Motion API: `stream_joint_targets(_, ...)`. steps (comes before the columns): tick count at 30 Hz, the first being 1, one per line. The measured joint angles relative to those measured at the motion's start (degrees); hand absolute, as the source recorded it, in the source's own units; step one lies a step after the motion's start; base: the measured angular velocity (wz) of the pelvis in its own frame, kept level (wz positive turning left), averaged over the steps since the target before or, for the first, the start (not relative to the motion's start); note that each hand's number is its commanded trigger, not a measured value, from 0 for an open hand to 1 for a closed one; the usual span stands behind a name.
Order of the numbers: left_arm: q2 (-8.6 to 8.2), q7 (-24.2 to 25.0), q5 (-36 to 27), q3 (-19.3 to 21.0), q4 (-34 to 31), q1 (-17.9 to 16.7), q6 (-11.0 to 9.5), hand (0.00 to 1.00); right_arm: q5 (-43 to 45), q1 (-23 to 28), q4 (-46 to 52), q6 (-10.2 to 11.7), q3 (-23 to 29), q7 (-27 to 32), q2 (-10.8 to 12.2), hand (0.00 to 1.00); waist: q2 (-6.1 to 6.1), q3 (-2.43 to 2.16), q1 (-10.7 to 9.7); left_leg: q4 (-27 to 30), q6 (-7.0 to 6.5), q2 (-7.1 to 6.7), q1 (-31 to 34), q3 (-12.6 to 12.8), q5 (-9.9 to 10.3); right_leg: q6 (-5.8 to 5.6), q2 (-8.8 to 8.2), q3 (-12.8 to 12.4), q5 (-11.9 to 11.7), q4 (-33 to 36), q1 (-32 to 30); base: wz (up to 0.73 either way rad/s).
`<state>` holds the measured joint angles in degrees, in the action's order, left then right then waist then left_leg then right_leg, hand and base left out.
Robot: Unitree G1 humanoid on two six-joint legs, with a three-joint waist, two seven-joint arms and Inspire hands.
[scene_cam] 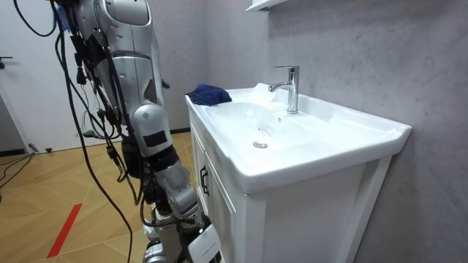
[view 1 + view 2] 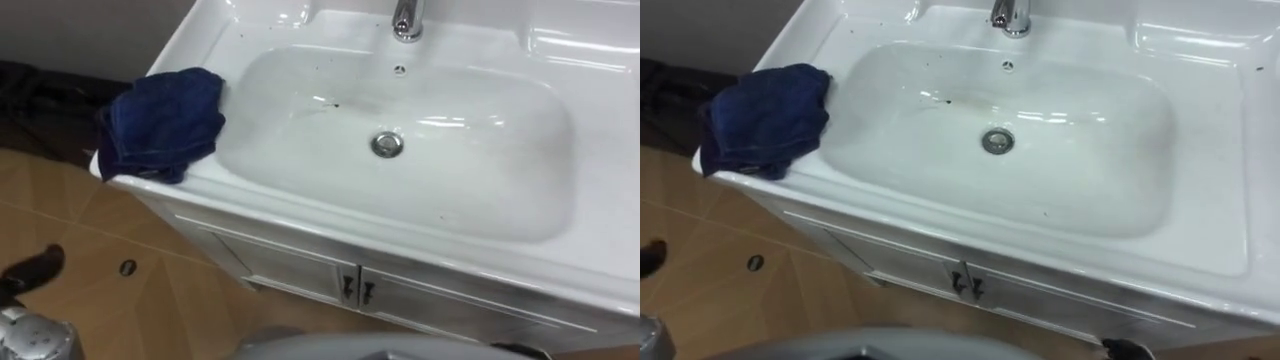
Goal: Wipe basin
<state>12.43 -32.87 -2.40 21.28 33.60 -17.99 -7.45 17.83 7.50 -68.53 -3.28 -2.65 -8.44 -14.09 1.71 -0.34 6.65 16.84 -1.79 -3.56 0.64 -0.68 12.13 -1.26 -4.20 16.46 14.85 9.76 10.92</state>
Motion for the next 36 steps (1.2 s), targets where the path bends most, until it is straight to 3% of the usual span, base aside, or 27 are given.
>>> stream_joint_targets(1, -0.33, 0.2, -1.0, -1.7, 1.4, -0.5, 0.0, 0.0, 0.7, 0.0, 0.0, -0.4, -0.4, -0.6, 0.0, 0.0, -0.68, 0.01, 0.3, 0.0, -0.01, -0.06, 0.1, -0.1, 0.0, -0.03, -0.04, 0.1, 0.0, 0.0, -0.1, 0.11)
stream_joint_targets(2, -0.32, 1.3, -2.2, -2.9, 4.0, -0.6, -0.1, 0.0, 2.1, -0.1, 0.0, -0.6, -0.8, -1.0, 0.0, 0.0, -0.66, -0.23, 1.2, 0.1, -0.02, -0.07, 0.2, -0.1, 0.0, -0.04, -0.04, 0.1, 0.0, 0.0, -0.1, 0.0)
stream_joint_targets(4, -0.49, 3.1, -3.8, -4.6, 8.8, -0.8, 0.0, 0.0, 3.6, -0.1, -0.1, -0.6, -0.8, -1.2, -0.1, 0.0, -0.97, -0.21, 1.4, 0.5, -0.2, -0.07, 0.2, -0.1, 0.2, -0.05, -0.06, 0.3, 0.0, 0.0, 0.2, 0.0)
stream_joint_targets(9, -1.64, 8.2, -4.3, -4.9, 16.4, -1.0, 1.2, 0.0, 3.4, 0.6, -0.7, -0.6, -0.3, -1.5, -0.1, 0.0, -1.31, -0.03, 1.2, 0.7, -0.33, -0.18, 0.6, -1.0, 0.4, -0.09, -0.07, 0.9, 0.0, 0.2, 0.3, 0.05)
stream_joint_targets(11, -1.78, 9.9, -4.4, -6.1, 21.5, -0.4, 1.5, 0.0, 1.3, 1.5, -1.9, -1.2, 0.0, -1.6, -0.1, 0.0, -1.24, 0.35, 0.5, 1.4, -0.37, -0.17, 0.8, -1.3, 0.7, -0.17, -0.03, 1.3, 0.0, 0.1, 0.9, 0.09)
stream_joint_targets(14, -2.23, 13.3, -4.8, -8.1, 25.0, -0.4, 2.8, 0.0, 0.0, 2.1, -2.1, -1.9, 0.1, -1.7, 0.0, 0.0, -0.4, 0.41, -0.5, 2.9, -0.4, -0.03, 1.3, -1.2, 1.4, -0.23, 0.15, 1.4, 0.0, 0.0, 1.0, 0.02)
stream_joint_targets(18, -2.35, 16.9, -4.8, -9.7, 28.2, -0.3, 4.0, 0.0, -1.3, 2.6, -2.1, -2.8, 0.4, -1.6, 0.3, 0.0, -0.64, 0.38, -1.5, 2.6, -0.49, -0.13, 0.7, -0.8, 1.4, -0.49, -0.23, 1.0, 0.5, 0.2, 1.0, -0.04)
stream_joint_targets(20, -2.42, 20.0, -4.3, -10.4, 30.5, 0.4, 5.7, 0.0, -1.8, 2.4, -2.2, -3.0, 2.3, -1.5, 0.7, 0.0, -0.98, 0.42, -2.6, 2.5, -0.61, -0.24, 0.9, -0.6, 1.4, -0.59, -0.35, 1.0, 0.6, 0.2, 1.0, 0.0)
stream_joint_targets(26, -2.73, 26.8, -4.7, -11.0, 31.8, 2.2, 8.6, 0.0, -2.1, 1.7, -2.8, -3.8, 3.0, -1.1, 1.2, 0.0, -1.76, 0.37, -3.8, 2.5, -0.85, -0.19, 0.8, 0.3, 1.7, -0.66, -0.43, 0.8, 0.6, 0.2, 0.9, -0.01)
stream_joint_targets(36, -2.71, 32.3, -4.2, -12.9, 31.5, 5.2, 9.6, 0.0, -4.8, -2.0, -3.2, -3.8, 3.8, -0.9, 1.6, 0.0, -2.52, 0.54, -4.9, 2.5, -1.32, 0.02, 0.9, 1.9, 2.1, -1.28, -0.9, 0.5, 0.7, 0.1, 0.8, 0.0)
